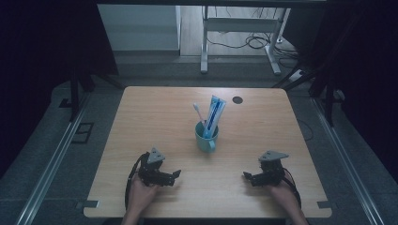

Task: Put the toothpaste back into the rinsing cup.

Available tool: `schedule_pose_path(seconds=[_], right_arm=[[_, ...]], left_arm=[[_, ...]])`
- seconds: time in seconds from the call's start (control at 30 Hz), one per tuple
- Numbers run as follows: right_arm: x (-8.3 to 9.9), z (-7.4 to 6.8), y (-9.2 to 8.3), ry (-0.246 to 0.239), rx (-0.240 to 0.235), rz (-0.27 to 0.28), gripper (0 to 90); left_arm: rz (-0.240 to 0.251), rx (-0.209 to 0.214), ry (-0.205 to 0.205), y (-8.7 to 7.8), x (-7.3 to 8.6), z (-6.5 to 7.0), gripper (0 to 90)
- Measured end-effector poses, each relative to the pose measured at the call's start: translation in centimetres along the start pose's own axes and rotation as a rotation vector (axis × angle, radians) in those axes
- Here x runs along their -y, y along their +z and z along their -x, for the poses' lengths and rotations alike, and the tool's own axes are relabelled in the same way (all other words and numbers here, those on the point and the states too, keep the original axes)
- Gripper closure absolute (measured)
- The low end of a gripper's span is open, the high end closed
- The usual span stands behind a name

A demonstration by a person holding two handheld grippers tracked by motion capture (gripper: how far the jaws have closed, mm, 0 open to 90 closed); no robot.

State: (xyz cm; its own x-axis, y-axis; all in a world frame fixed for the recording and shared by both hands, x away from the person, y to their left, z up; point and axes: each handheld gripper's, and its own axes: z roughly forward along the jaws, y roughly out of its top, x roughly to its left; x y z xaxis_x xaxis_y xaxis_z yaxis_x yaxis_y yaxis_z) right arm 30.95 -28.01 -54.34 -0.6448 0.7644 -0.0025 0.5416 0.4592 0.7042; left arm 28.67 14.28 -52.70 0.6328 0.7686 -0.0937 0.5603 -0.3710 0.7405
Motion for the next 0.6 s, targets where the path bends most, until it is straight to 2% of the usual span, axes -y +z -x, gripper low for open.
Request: schedule_pose_path(seconds=[0.23,0.3,0.53,0.6], right_arm=[[0.0,0.0,0.0,0.003,0.003,0.000,1.1],[0.0,0.0,0.0,0.003,0.003,0.000,1.1],[0.0,0.0,0.0,0.004,0.002,0.000,1.2],[0.0,0.0,0.0,0.004,0.002,0.000,1.2]], left_arm=[[-0.061,-0.002,-0.003,0.9,0.7,0.1,0.0],[-0.099,-0.014,0.004,1.4,1.0,0.3,0.0],[-0.121,-0.061,0.039,1.8,0.9,0.8,0.0],[-0.118,-0.063,0.036,1.8,0.9,0.8,0.0]])
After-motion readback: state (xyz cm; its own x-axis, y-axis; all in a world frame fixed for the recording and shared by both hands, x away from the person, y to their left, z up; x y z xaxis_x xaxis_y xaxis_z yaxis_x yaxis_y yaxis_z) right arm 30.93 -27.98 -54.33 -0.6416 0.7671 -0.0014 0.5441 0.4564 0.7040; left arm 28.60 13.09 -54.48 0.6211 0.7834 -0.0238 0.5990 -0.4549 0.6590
